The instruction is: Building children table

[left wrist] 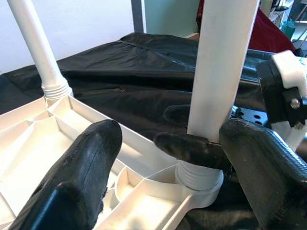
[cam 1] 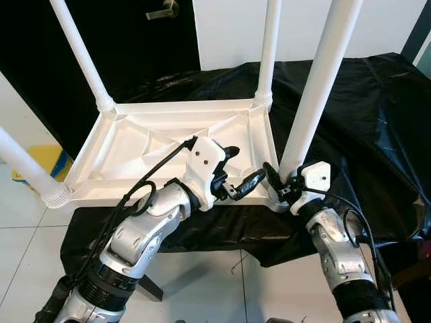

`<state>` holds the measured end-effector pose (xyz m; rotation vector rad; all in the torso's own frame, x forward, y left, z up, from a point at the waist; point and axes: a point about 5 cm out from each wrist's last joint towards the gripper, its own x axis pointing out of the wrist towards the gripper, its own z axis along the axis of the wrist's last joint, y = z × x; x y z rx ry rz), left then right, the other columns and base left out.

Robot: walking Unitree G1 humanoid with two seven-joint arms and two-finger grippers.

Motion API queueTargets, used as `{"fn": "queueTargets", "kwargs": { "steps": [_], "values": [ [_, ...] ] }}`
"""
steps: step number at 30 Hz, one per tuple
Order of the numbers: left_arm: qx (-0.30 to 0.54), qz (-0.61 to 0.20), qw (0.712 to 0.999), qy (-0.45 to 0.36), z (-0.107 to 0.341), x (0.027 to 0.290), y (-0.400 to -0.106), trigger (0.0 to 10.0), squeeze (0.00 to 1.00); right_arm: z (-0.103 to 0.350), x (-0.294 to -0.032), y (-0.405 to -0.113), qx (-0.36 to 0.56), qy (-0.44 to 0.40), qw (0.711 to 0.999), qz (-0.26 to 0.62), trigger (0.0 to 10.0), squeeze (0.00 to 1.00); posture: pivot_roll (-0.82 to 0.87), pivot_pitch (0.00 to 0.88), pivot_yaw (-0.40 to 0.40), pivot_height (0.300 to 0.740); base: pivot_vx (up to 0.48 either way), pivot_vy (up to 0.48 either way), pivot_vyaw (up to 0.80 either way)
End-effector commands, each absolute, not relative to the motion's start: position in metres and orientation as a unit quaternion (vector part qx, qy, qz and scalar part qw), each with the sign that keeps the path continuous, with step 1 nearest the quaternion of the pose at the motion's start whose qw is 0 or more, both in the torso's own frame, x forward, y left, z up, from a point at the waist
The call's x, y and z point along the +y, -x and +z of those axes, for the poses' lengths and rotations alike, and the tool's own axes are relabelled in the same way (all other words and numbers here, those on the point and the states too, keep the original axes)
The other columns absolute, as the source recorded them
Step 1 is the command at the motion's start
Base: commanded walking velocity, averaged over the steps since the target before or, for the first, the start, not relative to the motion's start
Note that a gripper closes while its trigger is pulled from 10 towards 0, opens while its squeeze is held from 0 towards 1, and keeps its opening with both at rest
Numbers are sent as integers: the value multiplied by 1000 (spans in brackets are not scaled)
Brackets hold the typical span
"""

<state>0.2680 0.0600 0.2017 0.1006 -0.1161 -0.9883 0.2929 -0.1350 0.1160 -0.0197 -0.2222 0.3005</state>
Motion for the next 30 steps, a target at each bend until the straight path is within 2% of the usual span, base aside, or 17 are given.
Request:
{"fn": "queueTargets", "kwargs": {
  "steps": [1,8,15,16,25,26,30],
  "values": [
    [-58,-508,858,-51,202,60,-264,10000,0,83,-128,-283,-35,-9,994,104,10000,0,-83,52,61,740,0,0,0],
    [-63,-502,861,-49,203,60,-266,10000,0,86,-120,-284,-40,-22,999,6,10000,0,-71,41,48,740,0,0,0],
    [-67,-495,865,-51,205,62,-268,10000,0,89,-115,-285,-48,-40,998,0,10000,0,-66,34,48,740,0,0,0],
    [-68,-495,865,-51,205,62,-268,10000,0,92,-116,-285,-58,-55,997,2,10000,1000,-66,32,48,740,0,0,0],
    [-70,-495,864,-52,205,62,-269,10000,0,107,-117,-287,-99,-75,992,25,10000,1000,-71,23,50,740,0,0,0],
    [-71,-495,864,-52,206,62,-270,10000,0,111,-118,-289,-105,-72,991,44,10000,0,-73,19,51,740,0,0,0],
    [-71,-497,863,-54,206,62,-270,10000,0,114,-122,-293,-103,-61,987,104,10000,0,-73,15,52,740,0,0,0]
  ]
}}
